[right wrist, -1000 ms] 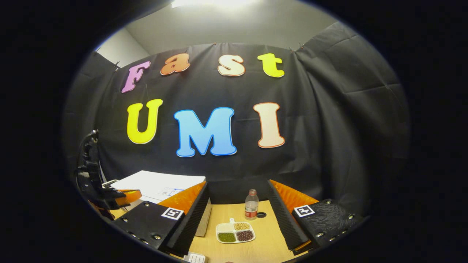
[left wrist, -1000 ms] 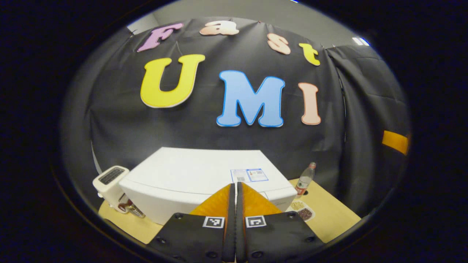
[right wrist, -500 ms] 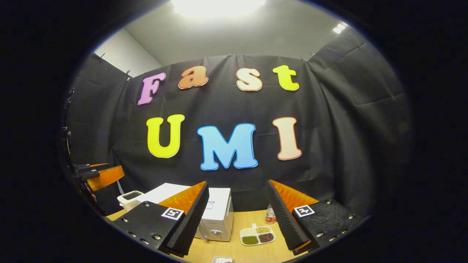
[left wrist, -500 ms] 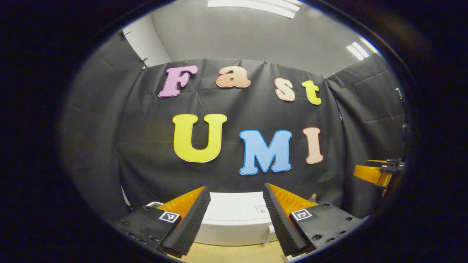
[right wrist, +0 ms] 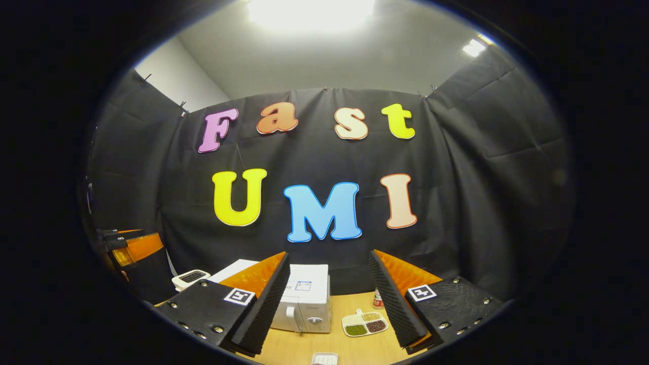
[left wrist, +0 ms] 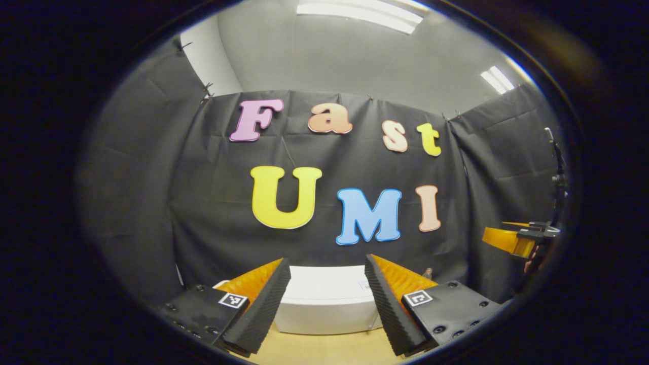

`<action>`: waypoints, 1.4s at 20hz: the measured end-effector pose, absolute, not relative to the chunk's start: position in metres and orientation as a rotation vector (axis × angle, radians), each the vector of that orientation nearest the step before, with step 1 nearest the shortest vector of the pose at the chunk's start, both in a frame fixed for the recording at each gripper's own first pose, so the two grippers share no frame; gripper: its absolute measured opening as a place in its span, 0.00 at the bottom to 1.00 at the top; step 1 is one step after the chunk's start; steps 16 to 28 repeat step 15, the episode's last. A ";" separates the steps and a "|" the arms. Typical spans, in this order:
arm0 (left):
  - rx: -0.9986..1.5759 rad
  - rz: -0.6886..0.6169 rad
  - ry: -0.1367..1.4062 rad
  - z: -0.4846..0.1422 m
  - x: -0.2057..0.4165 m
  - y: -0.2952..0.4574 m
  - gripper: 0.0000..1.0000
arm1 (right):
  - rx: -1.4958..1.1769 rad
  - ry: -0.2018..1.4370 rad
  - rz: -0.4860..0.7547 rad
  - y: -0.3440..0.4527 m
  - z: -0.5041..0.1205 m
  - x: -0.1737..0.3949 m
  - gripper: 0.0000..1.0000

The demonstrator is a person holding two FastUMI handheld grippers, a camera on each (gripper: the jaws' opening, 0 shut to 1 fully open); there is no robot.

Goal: Open the microwave oven with the left hand, put the food in, and close the microwave oven.

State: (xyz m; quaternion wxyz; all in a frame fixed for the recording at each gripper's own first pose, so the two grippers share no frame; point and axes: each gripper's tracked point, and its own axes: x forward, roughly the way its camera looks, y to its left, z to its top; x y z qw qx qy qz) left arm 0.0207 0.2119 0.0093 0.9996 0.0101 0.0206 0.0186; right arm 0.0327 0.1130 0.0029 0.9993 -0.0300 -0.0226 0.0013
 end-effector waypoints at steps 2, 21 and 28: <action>0.018 0.032 0.038 0.012 0.014 0.218 0.97 | -0.061 -0.041 -0.001 0.119 0.001 0.027 0.94; -0.016 -0.003 0.025 0.013 -0.005 0.226 0.97 | -0.087 -0.034 -0.002 0.140 0.000 0.006 0.94; -0.016 -0.003 0.025 0.013 -0.005 0.226 0.97 | -0.087 -0.034 -0.002 0.140 0.000 0.006 0.94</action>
